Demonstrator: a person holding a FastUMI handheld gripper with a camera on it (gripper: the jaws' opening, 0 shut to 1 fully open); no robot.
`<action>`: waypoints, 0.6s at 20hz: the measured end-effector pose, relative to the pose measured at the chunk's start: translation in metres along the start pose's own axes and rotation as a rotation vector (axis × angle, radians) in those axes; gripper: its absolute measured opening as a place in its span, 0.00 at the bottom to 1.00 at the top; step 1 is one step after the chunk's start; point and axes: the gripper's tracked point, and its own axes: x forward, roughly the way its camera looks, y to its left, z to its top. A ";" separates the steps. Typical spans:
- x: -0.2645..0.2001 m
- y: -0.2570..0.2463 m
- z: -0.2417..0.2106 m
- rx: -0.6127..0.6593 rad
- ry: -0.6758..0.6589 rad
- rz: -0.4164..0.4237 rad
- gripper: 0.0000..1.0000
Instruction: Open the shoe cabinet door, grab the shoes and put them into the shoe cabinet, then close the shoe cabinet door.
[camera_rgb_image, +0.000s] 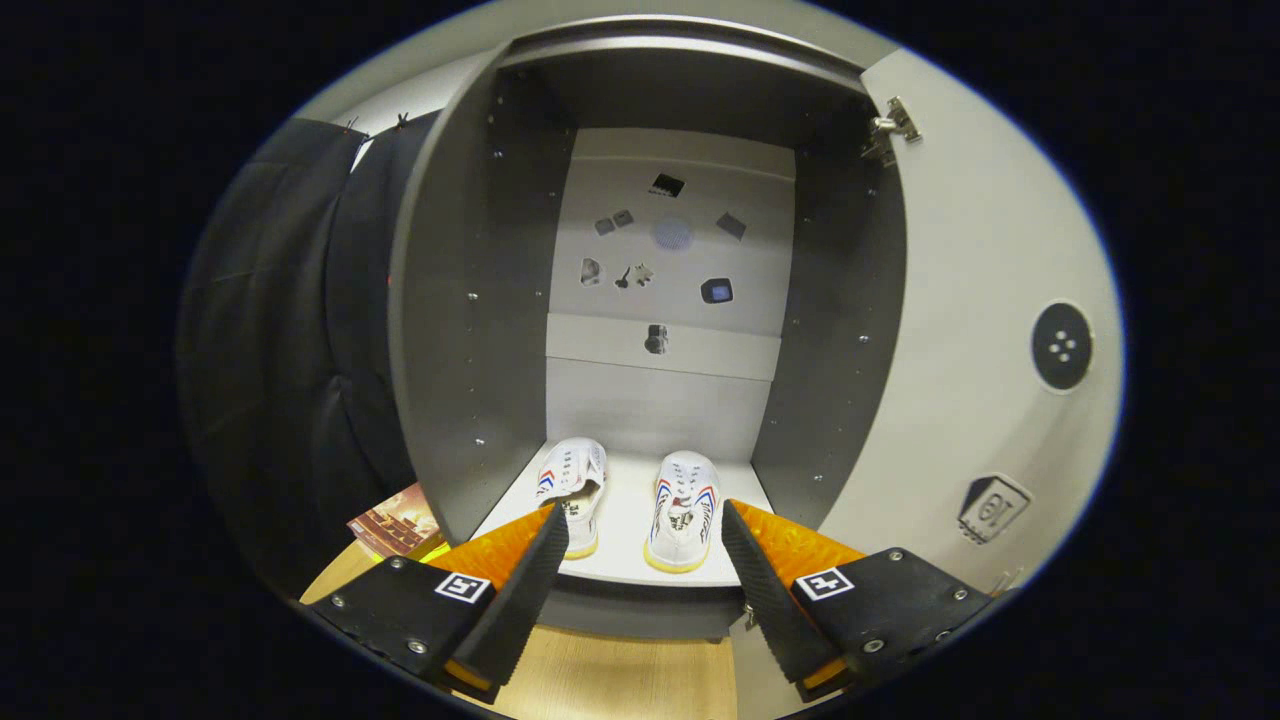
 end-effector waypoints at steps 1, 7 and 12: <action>-0.018 -0.002 0.000 0.003 -0.008 -0.008 0.95; -0.131 -0.026 -0.007 0.015 -0.050 -0.097 0.95; -0.203 -0.054 -0.026 0.057 -0.071 -0.191 0.95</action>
